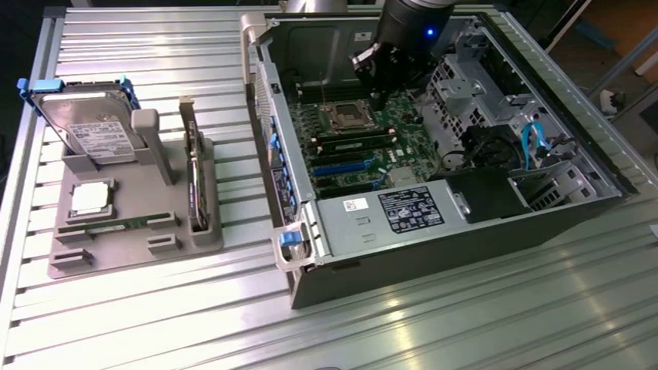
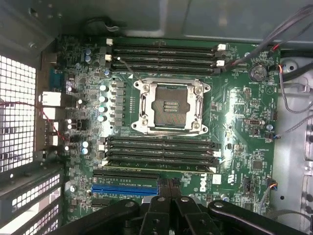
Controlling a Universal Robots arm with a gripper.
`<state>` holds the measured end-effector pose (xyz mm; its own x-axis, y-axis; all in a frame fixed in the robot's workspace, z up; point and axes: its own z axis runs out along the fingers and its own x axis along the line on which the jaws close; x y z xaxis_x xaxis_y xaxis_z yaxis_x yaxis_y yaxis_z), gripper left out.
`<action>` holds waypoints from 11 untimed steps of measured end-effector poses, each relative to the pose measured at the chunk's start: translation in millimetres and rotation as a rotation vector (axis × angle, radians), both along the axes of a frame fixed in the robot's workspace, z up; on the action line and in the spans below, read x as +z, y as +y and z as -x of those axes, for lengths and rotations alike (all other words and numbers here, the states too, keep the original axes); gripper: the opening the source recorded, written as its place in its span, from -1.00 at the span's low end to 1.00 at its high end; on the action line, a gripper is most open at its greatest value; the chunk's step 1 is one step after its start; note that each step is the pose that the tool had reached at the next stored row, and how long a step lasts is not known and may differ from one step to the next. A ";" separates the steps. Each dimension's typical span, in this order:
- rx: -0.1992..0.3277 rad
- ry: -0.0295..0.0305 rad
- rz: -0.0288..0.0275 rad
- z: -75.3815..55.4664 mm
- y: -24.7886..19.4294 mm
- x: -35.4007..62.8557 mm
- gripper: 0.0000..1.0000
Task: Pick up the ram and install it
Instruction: 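Press down the ram until it locks into place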
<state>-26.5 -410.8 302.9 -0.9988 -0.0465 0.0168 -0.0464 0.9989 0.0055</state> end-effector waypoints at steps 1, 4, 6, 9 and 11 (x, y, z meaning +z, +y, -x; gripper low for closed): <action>0.000 0.0000 0.0000 0.0 0.0 0.0 -0.79; 0.000 0.0000 0.0000 0.0 0.0 0.0 -0.79; -0.002 0.0000 0.0001 0.0 0.0 0.0 -0.79; -0.026 -0.0001 0.0000 0.0 0.0 0.0 -0.79; -0.045 0.0000 0.0000 0.0 0.0 0.0 -0.79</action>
<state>-26.5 -410.8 302.9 -0.9999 -0.0012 0.0168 -0.0011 1.0000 0.0055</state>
